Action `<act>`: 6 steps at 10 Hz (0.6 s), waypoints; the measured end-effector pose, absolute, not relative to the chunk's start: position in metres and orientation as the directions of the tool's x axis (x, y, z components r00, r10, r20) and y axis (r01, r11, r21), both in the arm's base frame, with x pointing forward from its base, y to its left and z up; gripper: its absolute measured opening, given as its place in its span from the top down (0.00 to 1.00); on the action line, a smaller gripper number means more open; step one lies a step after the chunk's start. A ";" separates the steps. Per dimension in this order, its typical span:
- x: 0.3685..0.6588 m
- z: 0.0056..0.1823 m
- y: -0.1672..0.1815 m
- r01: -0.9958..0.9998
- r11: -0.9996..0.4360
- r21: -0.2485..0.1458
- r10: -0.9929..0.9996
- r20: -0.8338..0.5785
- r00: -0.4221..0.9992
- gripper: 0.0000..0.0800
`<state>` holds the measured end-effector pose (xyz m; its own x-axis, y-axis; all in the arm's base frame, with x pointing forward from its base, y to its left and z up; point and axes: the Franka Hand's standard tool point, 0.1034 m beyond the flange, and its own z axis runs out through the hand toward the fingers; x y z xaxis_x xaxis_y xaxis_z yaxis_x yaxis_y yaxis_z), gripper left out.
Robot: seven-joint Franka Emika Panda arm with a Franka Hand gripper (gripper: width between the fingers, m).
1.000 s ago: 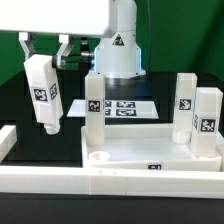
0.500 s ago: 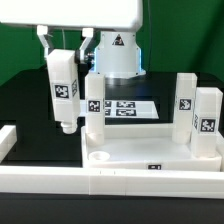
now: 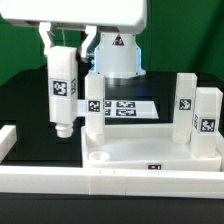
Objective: Assemble desk
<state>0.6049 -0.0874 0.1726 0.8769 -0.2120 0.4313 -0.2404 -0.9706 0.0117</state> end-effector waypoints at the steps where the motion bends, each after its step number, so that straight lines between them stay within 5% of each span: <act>1: 0.608 0.174 -0.082 -0.235 -0.972 0.007 -0.209 0.439 0.874 0.64; 6: 0.608 0.172 -0.081 -0.239 -0.971 0.003 -0.214 0.436 0.874 0.64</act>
Offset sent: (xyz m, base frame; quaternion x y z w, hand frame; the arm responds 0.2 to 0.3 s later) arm 0.0000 0.0000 0.0000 0.0000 0.0000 0.0000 1.0000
